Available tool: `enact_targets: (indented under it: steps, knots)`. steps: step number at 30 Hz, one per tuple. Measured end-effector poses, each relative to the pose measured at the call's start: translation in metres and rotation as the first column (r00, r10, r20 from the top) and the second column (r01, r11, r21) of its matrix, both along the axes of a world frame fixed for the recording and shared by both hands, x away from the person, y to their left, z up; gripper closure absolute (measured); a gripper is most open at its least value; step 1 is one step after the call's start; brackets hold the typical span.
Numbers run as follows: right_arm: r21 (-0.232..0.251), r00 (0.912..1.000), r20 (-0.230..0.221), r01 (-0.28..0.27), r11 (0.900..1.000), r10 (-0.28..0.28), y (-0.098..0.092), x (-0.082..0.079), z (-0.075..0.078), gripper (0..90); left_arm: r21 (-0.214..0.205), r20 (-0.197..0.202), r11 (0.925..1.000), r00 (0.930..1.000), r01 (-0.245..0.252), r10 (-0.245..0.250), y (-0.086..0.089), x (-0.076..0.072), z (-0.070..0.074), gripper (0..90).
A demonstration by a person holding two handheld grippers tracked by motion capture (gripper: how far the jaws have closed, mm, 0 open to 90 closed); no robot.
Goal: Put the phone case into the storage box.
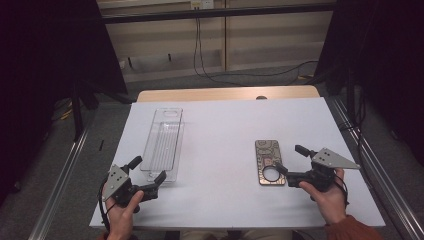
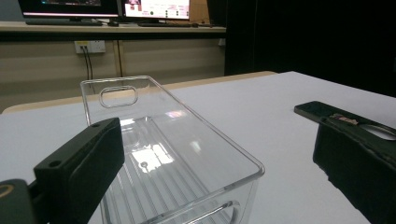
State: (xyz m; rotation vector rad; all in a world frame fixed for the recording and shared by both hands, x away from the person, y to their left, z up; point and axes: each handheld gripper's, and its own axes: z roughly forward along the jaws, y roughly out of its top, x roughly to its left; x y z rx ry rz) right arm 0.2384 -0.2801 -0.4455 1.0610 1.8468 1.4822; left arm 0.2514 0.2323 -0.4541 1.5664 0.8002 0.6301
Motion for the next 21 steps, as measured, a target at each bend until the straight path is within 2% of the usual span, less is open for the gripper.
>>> enact_targets:
  steps: [1, 4, 7, 13, 15, 16, 18, 21]
  knots:
    - [0.014, 0.9999, -0.007, 0.008, 0.9999, -0.008, 0.002, 0.003, 0.001, 7.1, 0.001, 0.001, 1.0, 1.0, -0.002, 0.002, 0.0, 0.0, 0.0, 2.1]
    - [0.016, 1.0, -0.007, -0.001, 0.9999, 0.001, 0.004, 0.007, 0.001, 7.3, 0.008, 0.005, 1.0, 1.0, 0.003, -0.003, 0.001, 0.0, 0.0, 2.1]
    - [0.011, 0.9995, -0.024, -0.018, 0.9998, 0.019, 0.008, 0.013, 0.002, 7.2, 0.004, 0.005, 1.0, 1.0, 0.003, -0.003, 0.0, 0.0, 0.0, 2.1]
    - [-0.002, 0.9993, -0.023, -0.031, 0.9995, 0.031, 0.018, 0.022, 0.005, 7.4, 0.001, 0.003, 1.0, 1.0, -0.003, 0.003, 0.001, 0.0, 0.0, 2.1]
    - [0.016, 0.9982, -0.034, -0.048, 0.9987, 0.049, 0.022, 0.025, 0.006, 8.9, 0.005, 0.007, 1.0, 1.0, 0.001, -0.001, 0.001, 0.0, 0.0, 2.1]
    - [0.004, 0.9972, -0.042, -0.062, 0.9981, 0.062, 0.023, 0.026, 0.006, 9.4, 0.004, 0.006, 1.0, 1.0, -0.001, 0.001, 0.001, 0.0, 0.0, 2.1]
    - [0.004, 0.9952, -0.057, -0.08, 0.9968, 0.08, 0.027, 0.028, 0.008, 12.0, 0.012, 0.006, 0.9999, 1.0, 0.002, -0.002, 0.002, 0.001, 0.0, 2.1]
    - [0.004, 0.9892, -0.069, -0.129, 0.9916, 0.129, 0.034, 0.034, 0.012, 21.3, 0.007, 0.005, 1.0, 1.0, 0.0, 0.0, 0.001, 0.0, 0.0, 2.1]
